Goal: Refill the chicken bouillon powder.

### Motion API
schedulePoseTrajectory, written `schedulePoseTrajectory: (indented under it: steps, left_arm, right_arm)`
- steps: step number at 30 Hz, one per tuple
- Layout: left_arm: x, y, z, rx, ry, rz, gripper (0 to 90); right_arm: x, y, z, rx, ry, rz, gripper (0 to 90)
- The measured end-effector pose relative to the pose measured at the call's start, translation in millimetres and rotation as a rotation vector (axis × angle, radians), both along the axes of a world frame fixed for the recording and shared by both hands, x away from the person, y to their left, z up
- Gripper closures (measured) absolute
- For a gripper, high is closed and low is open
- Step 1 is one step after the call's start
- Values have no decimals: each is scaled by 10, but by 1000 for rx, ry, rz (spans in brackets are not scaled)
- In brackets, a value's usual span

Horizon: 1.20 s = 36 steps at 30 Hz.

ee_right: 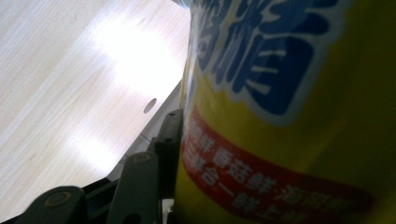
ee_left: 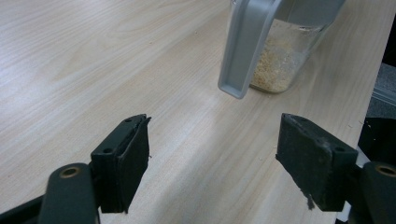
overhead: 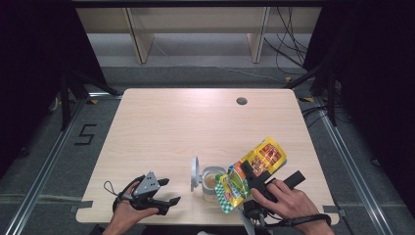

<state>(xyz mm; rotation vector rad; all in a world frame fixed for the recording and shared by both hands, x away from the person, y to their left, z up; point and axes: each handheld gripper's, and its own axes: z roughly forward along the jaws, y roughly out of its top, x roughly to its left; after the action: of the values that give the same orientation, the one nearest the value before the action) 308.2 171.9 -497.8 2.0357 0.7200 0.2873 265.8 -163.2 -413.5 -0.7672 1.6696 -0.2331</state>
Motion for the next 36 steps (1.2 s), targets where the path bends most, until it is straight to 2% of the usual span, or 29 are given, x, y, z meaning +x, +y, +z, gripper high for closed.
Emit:
schedulePoseTrajectory:
  steps: [1,2,4,5,6,7,10,14,18,19,25,29,31,32,36]
  left_arm:
    - [4,8,7,18,7,-11,248]
    - [2,5,5,22,7,-9,249]
    - [-6,-4,3,15,6,-4,249]
    - [3,9,9,44,-5,-8,249]
    - [2,7,9,42,-4,-7,249]
    - [-3,1,8,29,-2,-3,248]
    - [-14,-9,1,10,2,-5,249]
    - [-11,-2,15,36,-2,-20,249]
    - [-11,0,17,39,-4,-19,249]
    - [-15,-6,13,27,-4,-15,249]
    - [-8,0,14,36,-4,-18,249]
    - [-12,-2,15,32,-9,-15,249]
    - [-11,-2,14,30,-8,-12,249]
    - [-11,-1,14,31,-8,-13,249]
    - [-12,-1,17,32,-8,-13,249]
  right_arm:
    - [-3,-4,-5,8,3,-4,593]
    - [3,-1,0,-5,10,-1,593]
    - [-1,-3,-8,1,1,0,593]
    - [-1,-5,-7,1,0,2,593]
    - [2,-2,-2,-4,13,-2,593]
    - [0,-5,-6,1,0,1,593]
    - [4,-6,-7,3,-1,1,593]
    - [3,-8,-12,2,1,0,593]
    - [1,-10,-16,6,1,5,593]
    - [0,-11,-15,5,2,5,593]
    - [1,-13,-14,9,1,-3,601]
    - [7,-11,-25,4,19,-7,604]
    - [-1,-5,-27,5,5,1,604]
    - [1,2,-19,-2,17,-2,604]
    - [-10,6,-16,3,4,3,605]
